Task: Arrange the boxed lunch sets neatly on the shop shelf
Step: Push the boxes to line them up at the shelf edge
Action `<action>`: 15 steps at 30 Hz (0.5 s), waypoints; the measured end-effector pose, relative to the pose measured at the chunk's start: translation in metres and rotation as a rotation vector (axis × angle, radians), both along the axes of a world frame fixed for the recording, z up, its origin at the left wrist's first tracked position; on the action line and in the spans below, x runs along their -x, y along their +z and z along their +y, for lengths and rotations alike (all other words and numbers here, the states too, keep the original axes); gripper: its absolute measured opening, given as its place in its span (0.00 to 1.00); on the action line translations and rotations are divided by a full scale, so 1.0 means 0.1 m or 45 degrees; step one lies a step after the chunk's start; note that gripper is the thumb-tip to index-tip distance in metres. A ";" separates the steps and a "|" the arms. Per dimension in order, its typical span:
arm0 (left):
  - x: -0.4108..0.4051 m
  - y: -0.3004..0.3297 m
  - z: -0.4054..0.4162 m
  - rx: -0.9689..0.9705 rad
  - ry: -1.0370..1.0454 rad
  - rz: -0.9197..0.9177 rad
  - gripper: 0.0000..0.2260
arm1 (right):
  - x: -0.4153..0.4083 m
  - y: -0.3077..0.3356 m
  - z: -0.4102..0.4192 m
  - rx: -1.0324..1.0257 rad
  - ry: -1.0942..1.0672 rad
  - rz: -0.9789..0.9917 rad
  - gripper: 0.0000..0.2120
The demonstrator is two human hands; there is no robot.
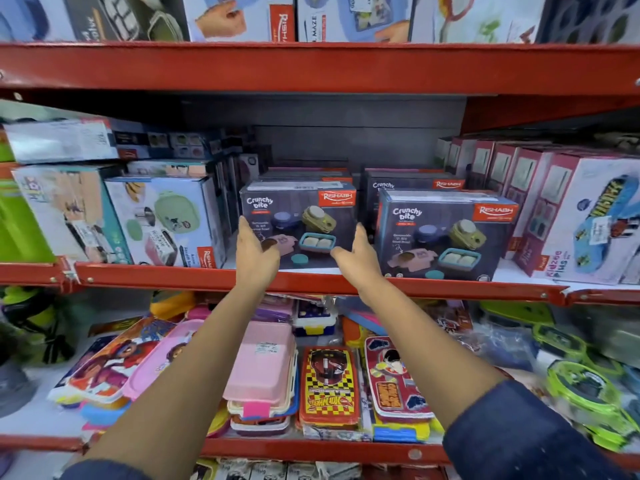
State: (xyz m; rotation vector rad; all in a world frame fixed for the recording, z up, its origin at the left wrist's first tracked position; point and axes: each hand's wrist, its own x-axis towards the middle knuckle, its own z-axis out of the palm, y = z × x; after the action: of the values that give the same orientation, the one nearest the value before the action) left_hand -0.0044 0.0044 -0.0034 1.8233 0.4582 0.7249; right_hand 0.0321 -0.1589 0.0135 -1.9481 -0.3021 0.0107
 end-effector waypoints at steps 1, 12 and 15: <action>0.00 0.00 0.03 -0.004 -0.014 0.011 0.39 | 0.00 0.00 0.01 0.006 -0.002 0.021 0.35; 0.18 -0.14 0.10 0.029 -0.088 -0.133 0.32 | 0.23 -0.16 -0.09 -0.031 0.035 -0.036 0.35; 0.25 -0.10 0.03 0.046 -0.059 -0.128 0.33 | 0.28 -0.14 -0.13 -0.052 0.056 -0.051 0.35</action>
State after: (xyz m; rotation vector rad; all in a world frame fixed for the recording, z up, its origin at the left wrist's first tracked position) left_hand -0.0295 0.0073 -0.0138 1.7496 0.3598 0.7675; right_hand 0.0040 -0.1723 -0.0008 -1.9025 -0.3692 -0.0059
